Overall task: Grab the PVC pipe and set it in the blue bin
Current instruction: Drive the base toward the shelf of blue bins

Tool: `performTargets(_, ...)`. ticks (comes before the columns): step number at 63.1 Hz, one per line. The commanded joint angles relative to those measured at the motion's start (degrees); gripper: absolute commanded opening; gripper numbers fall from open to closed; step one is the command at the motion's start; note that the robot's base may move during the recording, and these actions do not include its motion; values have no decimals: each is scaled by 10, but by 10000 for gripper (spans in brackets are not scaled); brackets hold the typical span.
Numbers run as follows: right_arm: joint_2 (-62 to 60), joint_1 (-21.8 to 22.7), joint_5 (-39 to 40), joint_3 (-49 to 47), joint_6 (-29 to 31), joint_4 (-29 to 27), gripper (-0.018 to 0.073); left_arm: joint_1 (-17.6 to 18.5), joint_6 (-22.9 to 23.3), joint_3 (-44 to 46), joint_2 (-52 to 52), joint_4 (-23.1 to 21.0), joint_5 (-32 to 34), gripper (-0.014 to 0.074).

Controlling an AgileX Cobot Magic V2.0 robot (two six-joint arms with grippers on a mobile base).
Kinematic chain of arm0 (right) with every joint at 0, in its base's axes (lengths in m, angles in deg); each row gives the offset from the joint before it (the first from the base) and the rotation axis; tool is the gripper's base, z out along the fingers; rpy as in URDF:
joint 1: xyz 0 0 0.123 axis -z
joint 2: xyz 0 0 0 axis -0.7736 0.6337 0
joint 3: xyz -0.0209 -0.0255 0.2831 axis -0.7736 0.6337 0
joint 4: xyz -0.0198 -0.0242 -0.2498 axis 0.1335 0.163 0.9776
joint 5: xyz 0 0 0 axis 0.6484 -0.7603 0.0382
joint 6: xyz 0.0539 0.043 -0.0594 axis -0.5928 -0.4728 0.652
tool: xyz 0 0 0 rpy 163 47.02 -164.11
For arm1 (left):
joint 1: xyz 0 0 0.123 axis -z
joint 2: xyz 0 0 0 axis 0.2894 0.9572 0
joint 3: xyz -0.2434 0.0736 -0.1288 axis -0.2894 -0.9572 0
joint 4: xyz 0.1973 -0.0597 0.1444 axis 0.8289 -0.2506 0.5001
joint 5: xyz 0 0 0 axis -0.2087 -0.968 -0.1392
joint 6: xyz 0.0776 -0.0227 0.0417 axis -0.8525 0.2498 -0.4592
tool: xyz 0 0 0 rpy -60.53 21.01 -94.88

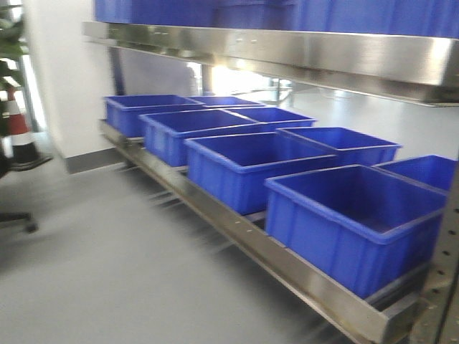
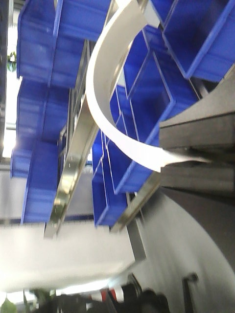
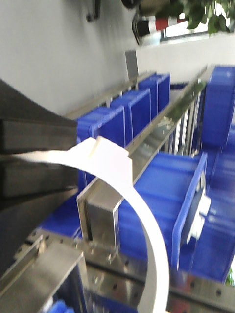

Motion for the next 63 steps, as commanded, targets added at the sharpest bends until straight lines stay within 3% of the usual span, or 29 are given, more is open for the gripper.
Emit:
performTargets(1, -2, 1, 15, 1, 2, 4, -155, 2, 0, 1, -3, -1, 20, -111)
performTargets(63, -2, 1, 15, 1, 2, 4, -155, 2, 0, 1, -3, -1, 20, -111)
